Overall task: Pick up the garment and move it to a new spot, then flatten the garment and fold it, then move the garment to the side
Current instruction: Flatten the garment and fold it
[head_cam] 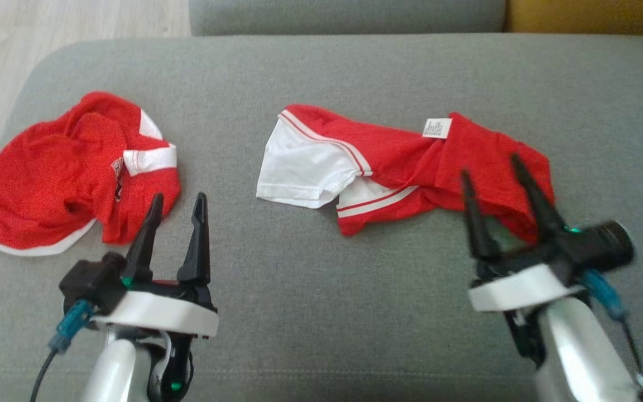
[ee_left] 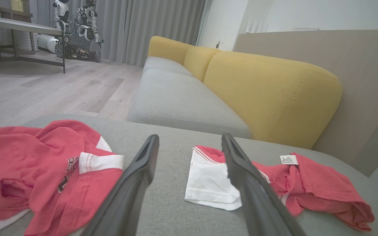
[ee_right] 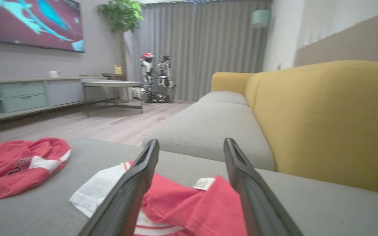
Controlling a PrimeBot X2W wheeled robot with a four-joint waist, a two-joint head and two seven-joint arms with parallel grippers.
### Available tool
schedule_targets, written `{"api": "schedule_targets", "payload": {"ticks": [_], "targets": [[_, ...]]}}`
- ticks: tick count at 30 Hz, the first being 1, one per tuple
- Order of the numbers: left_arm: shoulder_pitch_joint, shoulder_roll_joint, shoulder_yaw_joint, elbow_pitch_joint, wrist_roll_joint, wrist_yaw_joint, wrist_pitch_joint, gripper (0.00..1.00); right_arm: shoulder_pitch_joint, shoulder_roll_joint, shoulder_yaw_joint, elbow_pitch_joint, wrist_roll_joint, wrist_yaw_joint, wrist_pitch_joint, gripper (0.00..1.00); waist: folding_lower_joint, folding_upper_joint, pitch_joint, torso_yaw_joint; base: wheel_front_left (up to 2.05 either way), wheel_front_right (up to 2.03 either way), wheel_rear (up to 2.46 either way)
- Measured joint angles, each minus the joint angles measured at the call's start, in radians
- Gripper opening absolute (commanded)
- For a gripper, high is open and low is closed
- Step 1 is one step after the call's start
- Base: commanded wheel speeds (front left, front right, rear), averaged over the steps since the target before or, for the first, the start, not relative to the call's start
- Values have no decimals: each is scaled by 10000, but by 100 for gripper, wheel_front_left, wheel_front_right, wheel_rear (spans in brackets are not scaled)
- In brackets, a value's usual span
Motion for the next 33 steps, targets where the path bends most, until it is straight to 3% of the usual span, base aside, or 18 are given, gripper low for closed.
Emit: {"api": "schedule_targets", "payload": {"ticks": [8,19,23,32,33], "targets": [[-544,-13,-132,12,-244,-4,0,100,-1866,-775,2364,1570,-67,2,247,100,0,0,642,418,0,0,0],[-825,-33,-830,205,-832,67,0,100,-4045,-1841,5386,4360,-59,2,708,100,0,0,1284,1553,0,0,0],[-831,-35,-932,253,-848,104,0,100,-4515,-1983,5883,4980,-61,2,798,100,0,0,1439,1835,0,0,0],[-1027,-36,-1101,232,-1001,176,0,100,-5252,-2061,5946,6027,-165,2,815,100,0,0,1842,2128,0,0,0],[-1034,-38,-1118,232,-1020,190,0,100,-5307,-2059,5979,6123,-165,2,813,41,1,0,1881,2144,0,0,0]]}}
